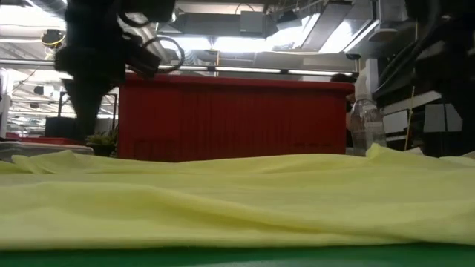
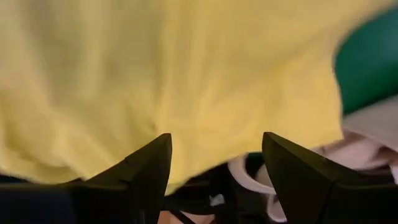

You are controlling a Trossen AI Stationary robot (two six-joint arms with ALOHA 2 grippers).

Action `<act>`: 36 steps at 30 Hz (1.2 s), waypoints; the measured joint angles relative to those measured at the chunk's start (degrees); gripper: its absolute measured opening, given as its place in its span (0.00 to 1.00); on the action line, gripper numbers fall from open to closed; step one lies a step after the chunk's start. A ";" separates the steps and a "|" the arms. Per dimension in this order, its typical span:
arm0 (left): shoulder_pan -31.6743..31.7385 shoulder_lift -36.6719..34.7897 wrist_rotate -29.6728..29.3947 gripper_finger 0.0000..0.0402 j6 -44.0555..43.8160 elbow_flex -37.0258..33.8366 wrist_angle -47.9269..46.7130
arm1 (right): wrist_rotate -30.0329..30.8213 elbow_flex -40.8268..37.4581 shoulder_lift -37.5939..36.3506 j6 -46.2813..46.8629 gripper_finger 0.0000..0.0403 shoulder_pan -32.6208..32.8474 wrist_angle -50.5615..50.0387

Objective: Fold Laundry from Bin
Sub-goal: Fold the yellow shirt

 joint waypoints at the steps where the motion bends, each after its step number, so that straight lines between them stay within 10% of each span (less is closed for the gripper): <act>1: -1.08 0.00 1.79 0.01 -1.39 0.00 1.12 | -0.52 0.42 0.00 0.06 0.63 1.34 0.51; 10: -12.14 0.00 14.10 0.01 -4.22 0.00 20.57 | -3.33 2.51 0.00 3.79 0.63 17.34 16.86; 26: -27.26 0.07 5.81 0.40 -12.00 0.00 32.67 | 9.72 2.54 0.28 3.55 0.63 29.53 39.57; 36: -31.28 0.09 -3.15 0.44 -13.27 0.00 33.61 | 10.16 2.51 6.55 1.44 0.63 29.27 40.13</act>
